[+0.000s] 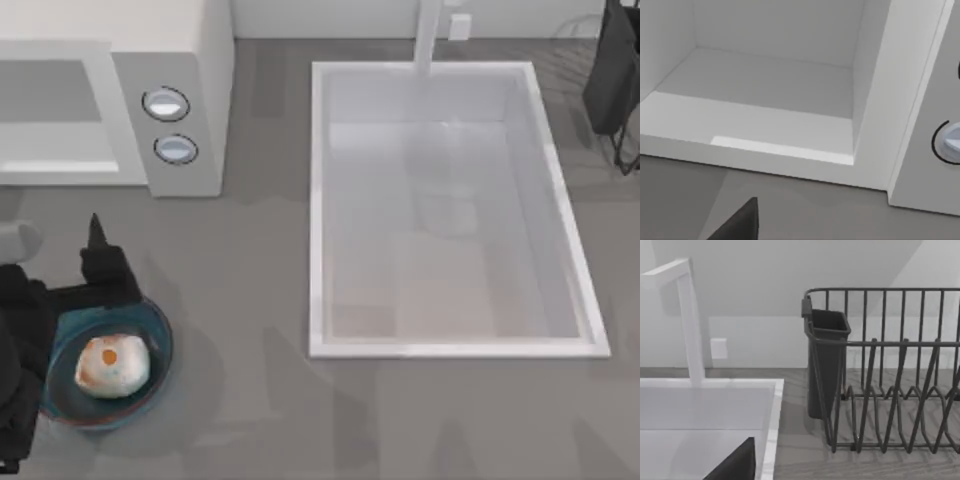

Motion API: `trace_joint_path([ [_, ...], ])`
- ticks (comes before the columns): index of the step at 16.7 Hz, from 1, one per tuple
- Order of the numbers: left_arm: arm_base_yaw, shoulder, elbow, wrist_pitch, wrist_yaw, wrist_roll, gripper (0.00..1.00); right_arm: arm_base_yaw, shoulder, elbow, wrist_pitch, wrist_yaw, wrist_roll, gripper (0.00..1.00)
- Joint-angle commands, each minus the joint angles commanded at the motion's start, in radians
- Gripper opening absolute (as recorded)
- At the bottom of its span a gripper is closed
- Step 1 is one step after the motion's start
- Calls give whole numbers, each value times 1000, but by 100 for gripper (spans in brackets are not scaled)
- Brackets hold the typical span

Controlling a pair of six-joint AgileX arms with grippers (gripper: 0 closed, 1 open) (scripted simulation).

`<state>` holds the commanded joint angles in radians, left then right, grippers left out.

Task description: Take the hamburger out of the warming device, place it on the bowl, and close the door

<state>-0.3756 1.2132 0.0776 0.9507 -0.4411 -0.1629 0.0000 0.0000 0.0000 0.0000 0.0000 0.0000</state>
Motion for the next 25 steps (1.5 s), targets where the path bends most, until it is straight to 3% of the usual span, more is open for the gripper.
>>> trace_joint_path([
  [6, 188, -680, -39, -485, 221, 82, 100, 0, 0, 0, 0, 0, 0, 100],
  [10, 297, -1018, -61, -767, 349, 129, 100, 0, 0, 0, 0, 0, 0, 100],
  [14, 366, -1190, -76, -929, 429, 159, 100, 0, 0, 0, 0, 0, 0, 100],
  [20, 376, -1213, -78, -951, 441, 163, 100, 0, 0, 0, 0, 0, 0, 100],
  [25, 376, -1213, -78, -951, 441, 163, 62, 0, 0, 0, 0, 0, 0, 100],
])
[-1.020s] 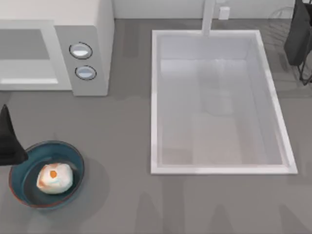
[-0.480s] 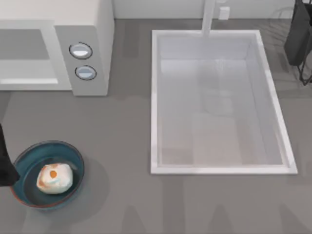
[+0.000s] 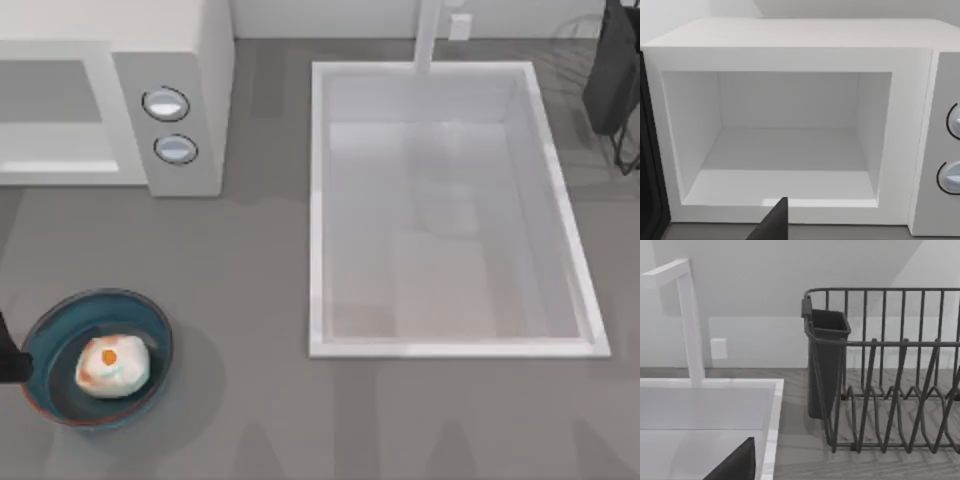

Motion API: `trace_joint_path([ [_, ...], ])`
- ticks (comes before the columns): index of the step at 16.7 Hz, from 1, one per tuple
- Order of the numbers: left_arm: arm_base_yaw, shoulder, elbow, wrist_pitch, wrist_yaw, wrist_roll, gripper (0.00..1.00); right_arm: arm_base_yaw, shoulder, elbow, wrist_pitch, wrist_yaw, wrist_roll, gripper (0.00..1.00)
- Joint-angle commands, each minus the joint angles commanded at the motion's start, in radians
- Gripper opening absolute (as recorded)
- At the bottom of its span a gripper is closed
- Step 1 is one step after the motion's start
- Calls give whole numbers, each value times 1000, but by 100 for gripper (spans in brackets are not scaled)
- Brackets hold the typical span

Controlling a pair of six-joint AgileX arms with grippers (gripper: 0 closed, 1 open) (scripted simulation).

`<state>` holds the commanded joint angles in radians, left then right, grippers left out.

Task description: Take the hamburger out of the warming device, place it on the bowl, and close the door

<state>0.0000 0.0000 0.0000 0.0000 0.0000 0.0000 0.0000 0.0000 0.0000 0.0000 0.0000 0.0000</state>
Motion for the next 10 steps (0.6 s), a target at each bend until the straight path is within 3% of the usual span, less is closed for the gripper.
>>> trace_joint_path([
  [8, 0, 0, 0, 0, 0, 0, 2, 0, 0, 0, 0, 0, 0, 100],
  [10, 0, 0, 0, 0, 0, 0, 0, 0, 0, 0, 0, 0, 0, 100],
])
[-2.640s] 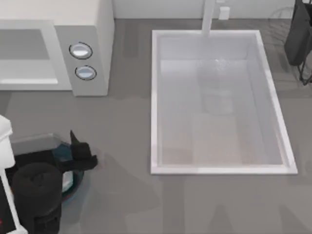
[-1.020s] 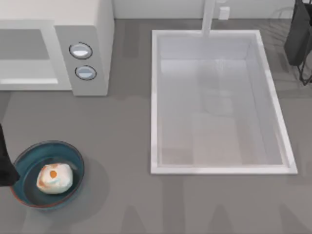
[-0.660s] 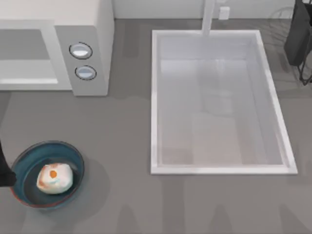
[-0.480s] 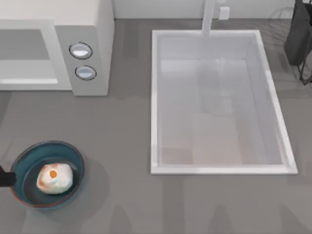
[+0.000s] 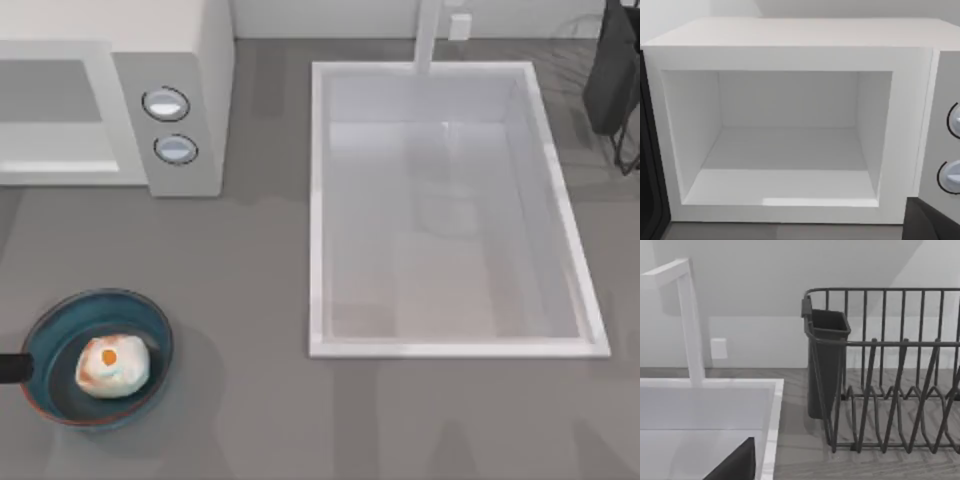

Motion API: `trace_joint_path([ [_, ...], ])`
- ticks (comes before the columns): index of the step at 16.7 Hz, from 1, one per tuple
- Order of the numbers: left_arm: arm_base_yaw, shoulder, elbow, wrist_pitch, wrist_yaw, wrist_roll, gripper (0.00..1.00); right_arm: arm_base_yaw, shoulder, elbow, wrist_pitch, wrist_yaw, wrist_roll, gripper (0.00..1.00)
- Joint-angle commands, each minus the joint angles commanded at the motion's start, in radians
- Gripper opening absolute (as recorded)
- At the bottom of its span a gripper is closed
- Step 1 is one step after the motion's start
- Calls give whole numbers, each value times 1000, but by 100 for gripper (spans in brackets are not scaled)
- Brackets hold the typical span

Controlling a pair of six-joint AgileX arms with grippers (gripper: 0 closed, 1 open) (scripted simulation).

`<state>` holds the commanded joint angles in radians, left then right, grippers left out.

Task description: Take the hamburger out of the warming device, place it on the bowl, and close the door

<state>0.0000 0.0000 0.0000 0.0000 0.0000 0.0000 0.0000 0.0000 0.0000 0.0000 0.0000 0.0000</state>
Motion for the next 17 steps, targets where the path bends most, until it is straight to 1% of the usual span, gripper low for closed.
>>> trace_joint_path([
  [8, 4, -3, 1, -3, 4, 0, 0, 0, 0, 0, 0, 0, 0, 100],
  [10, 43, -37, 5, -40, 43, -1, 0, 0, 0, 0, 0, 0, 0, 100],
  [12, 109, -81, 10, -91, 109, -1, 0, 0, 0, 0, 0, 0, 0, 100],
  [14, 156, -116, 15, -130, 156, -2, 0, 0, 0, 0, 0, 0, 0, 100],
  [17, 169, -127, 16, -142, 170, -2, 0, 0, 0, 0, 0, 0, 0, 100],
])
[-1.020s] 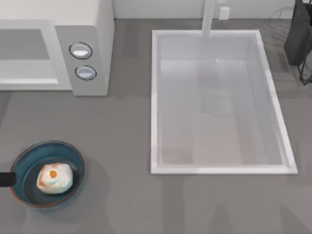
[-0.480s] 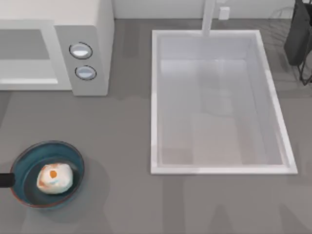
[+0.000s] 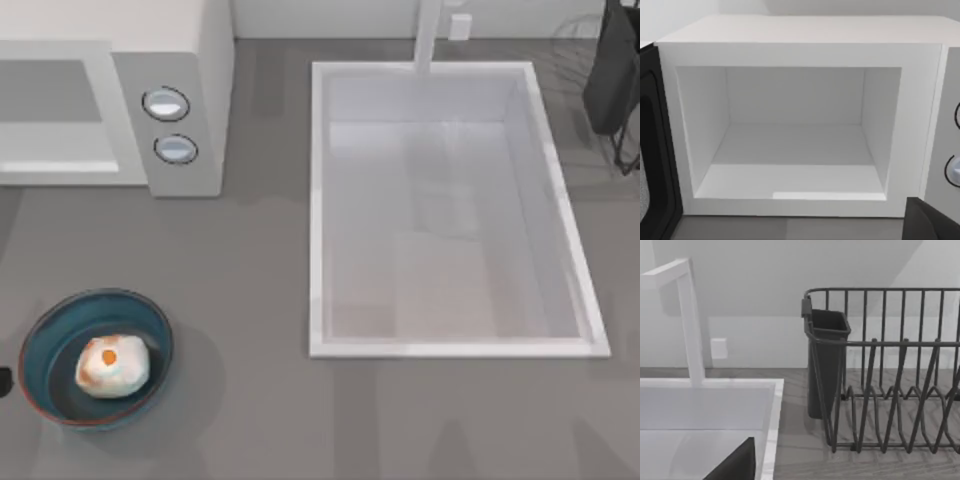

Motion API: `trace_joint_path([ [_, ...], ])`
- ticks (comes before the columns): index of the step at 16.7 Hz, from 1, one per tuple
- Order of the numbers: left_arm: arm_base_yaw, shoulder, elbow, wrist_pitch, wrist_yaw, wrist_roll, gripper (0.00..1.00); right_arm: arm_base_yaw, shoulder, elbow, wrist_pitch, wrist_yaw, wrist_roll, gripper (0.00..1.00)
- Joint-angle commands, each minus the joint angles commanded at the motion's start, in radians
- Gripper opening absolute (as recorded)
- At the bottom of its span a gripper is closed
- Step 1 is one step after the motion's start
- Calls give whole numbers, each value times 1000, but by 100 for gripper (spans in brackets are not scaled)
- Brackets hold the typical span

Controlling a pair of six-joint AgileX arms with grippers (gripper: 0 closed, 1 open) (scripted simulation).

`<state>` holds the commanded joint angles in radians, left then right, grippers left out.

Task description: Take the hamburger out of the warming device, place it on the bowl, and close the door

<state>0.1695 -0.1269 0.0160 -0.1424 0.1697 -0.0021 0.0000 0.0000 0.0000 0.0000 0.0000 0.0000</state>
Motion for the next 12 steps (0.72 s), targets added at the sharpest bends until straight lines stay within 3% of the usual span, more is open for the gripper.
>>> trace_joint_path([
  [12, -35, 112, -7, 117, -37, 2, 0, 0, 0, 0, 0, 0, 0, 100],
])
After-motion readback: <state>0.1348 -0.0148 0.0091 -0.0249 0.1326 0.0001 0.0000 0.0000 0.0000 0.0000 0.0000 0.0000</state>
